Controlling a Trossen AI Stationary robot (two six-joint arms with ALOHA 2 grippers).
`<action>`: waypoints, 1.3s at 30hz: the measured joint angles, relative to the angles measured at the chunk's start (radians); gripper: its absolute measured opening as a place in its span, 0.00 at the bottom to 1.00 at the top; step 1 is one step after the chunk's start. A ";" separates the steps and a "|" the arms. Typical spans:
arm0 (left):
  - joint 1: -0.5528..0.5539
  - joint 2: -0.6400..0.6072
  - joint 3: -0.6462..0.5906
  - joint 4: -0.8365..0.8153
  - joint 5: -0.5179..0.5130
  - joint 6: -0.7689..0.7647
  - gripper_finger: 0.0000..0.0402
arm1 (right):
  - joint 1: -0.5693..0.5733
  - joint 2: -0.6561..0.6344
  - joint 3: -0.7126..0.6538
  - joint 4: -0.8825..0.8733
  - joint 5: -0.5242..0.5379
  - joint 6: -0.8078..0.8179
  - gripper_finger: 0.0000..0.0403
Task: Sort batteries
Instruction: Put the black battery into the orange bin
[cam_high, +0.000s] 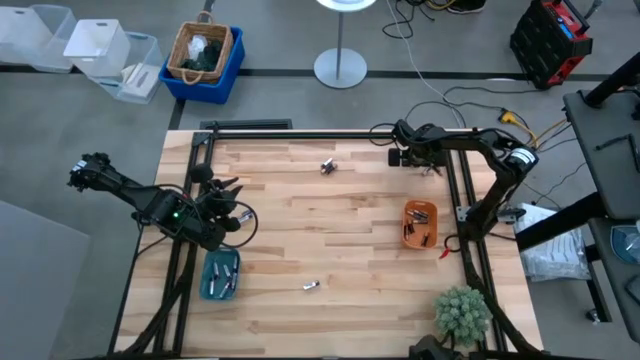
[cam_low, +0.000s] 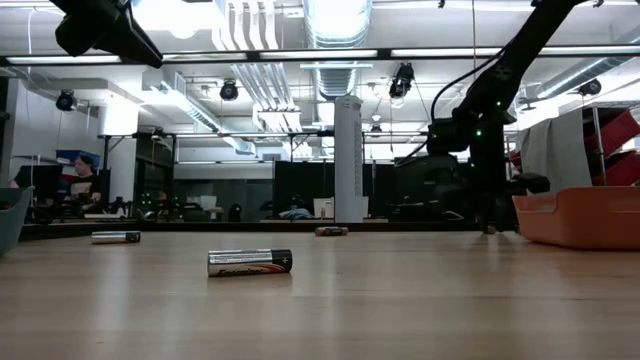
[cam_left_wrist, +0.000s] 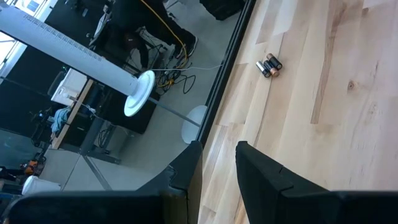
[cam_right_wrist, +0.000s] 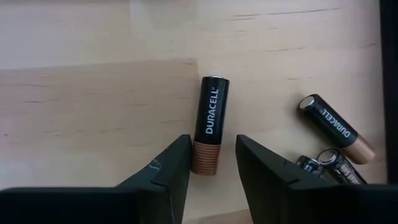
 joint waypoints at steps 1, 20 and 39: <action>0.000 0.000 0.000 0.000 0.000 0.000 0.19 | 0.000 0.000 0.000 0.000 0.000 -0.007 0.33; 0.000 0.000 0.000 0.000 0.000 0.003 0.19 | -0.001 -0.003 -0.003 0.005 -0.031 -0.069 0.10; 0.000 0.000 0.000 0.004 0.000 0.003 0.19 | 0.002 -0.131 -0.009 -0.009 -0.056 -0.183 0.09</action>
